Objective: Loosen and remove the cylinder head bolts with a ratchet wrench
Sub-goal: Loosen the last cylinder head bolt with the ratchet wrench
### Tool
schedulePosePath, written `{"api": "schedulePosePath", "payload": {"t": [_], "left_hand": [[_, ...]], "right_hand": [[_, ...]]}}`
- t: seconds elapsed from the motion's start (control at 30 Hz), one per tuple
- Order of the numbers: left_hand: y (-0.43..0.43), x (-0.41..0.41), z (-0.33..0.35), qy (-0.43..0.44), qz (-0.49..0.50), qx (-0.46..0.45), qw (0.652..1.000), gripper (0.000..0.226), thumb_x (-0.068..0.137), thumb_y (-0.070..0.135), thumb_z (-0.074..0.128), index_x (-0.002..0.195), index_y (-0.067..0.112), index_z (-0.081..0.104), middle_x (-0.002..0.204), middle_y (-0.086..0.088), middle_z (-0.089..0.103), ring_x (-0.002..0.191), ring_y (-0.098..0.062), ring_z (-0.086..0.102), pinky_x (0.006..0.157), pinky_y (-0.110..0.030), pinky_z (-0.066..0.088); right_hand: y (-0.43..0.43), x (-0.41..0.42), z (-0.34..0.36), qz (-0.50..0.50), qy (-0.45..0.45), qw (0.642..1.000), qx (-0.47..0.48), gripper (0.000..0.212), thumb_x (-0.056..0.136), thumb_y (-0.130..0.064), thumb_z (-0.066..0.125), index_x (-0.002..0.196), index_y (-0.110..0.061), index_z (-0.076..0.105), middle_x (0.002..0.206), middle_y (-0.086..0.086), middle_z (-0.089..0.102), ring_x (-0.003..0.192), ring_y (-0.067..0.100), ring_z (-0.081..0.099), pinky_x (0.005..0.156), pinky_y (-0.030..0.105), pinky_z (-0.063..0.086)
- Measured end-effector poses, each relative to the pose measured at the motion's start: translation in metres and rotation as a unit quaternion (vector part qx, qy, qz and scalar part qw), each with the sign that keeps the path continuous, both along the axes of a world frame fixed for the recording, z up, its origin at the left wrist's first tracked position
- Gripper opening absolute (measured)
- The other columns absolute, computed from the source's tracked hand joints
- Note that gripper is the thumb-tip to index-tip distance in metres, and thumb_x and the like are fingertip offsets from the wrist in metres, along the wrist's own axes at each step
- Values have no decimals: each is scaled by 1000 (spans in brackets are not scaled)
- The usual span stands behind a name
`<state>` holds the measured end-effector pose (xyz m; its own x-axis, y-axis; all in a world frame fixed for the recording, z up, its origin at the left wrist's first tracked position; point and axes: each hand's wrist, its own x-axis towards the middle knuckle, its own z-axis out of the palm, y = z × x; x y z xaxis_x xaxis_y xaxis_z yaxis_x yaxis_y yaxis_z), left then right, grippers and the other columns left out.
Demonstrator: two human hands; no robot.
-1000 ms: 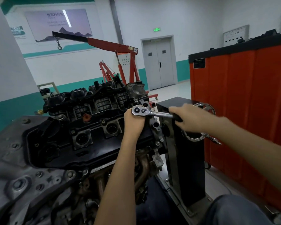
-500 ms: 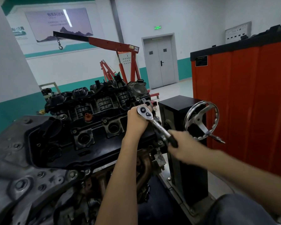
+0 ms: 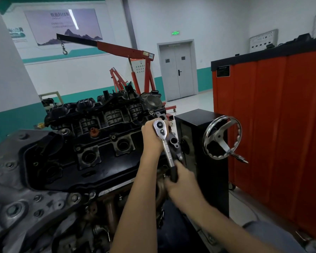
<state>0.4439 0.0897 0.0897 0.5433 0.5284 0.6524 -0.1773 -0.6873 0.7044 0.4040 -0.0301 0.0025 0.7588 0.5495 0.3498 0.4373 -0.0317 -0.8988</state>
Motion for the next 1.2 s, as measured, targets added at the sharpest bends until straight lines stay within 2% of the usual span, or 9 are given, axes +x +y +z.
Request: {"api": "schedulePosePath", "payload": {"t": [0.13, 0.27, 0.33, 0.47, 0.57, 0.7, 0.8, 1.03, 1.2], "left_hand": [[7, -5, 1, 17, -3, 31, 999, 50, 89, 2, 55, 54, 18, 23, 52, 0, 27, 54, -12, 23, 55, -30, 23], [18, -8, 0, 68, -57, 22, 996, 59, 86, -1, 56, 38, 24, 33, 38, 8, 34, 42, -5, 29, 51, -23, 25], [19, -8, 1, 90, -66, 22, 993, 57, 85, -3, 54, 36, 27, 45, 39, 12, 41, 43, -3, 34, 53, -21, 28], [18, -9, -2, 52, -48, 24, 997, 49, 85, -3, 52, 48, 26, 44, 47, 10, 47, 52, -3, 41, 59, -28, 33], [16, -7, -2, 16, -37, -32, 999, 47, 87, -5, 51, 50, 24, 48, 50, 11, 46, 60, -13, 43, 65, -31, 35], [2, -4, -4, 0, -27, -25, 999, 57, 85, -6, 52, 47, 28, 27, 37, 11, 33, 48, -6, 25, 53, -26, 24], [2, -5, -3, 7, -17, -38, 999, 51, 88, 3, 56, 52, 23, 24, 38, 9, 31, 46, -9, 23, 49, -20, 21], [14, -22, -2, 22, -95, -16, 995, 55, 92, 18, 64, 48, 27, 32, 45, 12, 33, 49, -5, 28, 52, -18, 29], [12, -25, -2, 30, -134, 7, 990, 50, 93, 10, 61, 49, 33, 57, 47, 18, 50, 49, 5, 44, 54, -6, 34]], "right_hand": [[11, -9, 4, 22, 3, 1000, 8, 7, 81, -6, 54, 81, -12, 51, 63, 6, 53, 46, 5, 44, 44, 21, 38], [-32, 41, 27, 59, -109, 983, -137, 14, 83, -3, 56, 84, -17, 54, 66, 5, 57, 47, 8, 50, 41, 27, 42], [-51, 72, 55, 67, -199, 950, -229, 24, 87, -4, 57, 84, -26, 49, 68, -3, 55, 46, 2, 53, 41, 13, 38], [-57, 110, 106, 21, -397, 852, -341, 12, 91, -13, 55, 100, -15, 49, 67, -8, 49, 52, 0, 49, 42, 12, 35], [-53, 97, 90, 0, -364, 879, -308, 14, 89, -11, 56, 91, -21, 46, 69, -5, 49, 54, 2, 50, 41, 10, 34], [-29, 32, 21, -2, -112, 986, -123, 13, 85, -7, 57, 88, -17, 49, 69, 1, 52, 52, 9, 50, 44, 22, 40], [6, -7, 3, 7, -17, 1000, -18, 17, 83, -4, 53, 79, -19, 47, 61, -1, 48, 43, 3, 42, 43, 18, 35], [-32, 44, 35, 54, -136, 975, -169, 18, 83, -5, 55, 85, -23, 52, 74, 3, 59, 55, 14, 58, 45, 22, 48], [-55, 110, 97, 26, -369, 868, -331, 11, 88, -10, 56, 93, -20, 52, 70, -6, 54, 58, 5, 55, 54, 17, 41]]}}
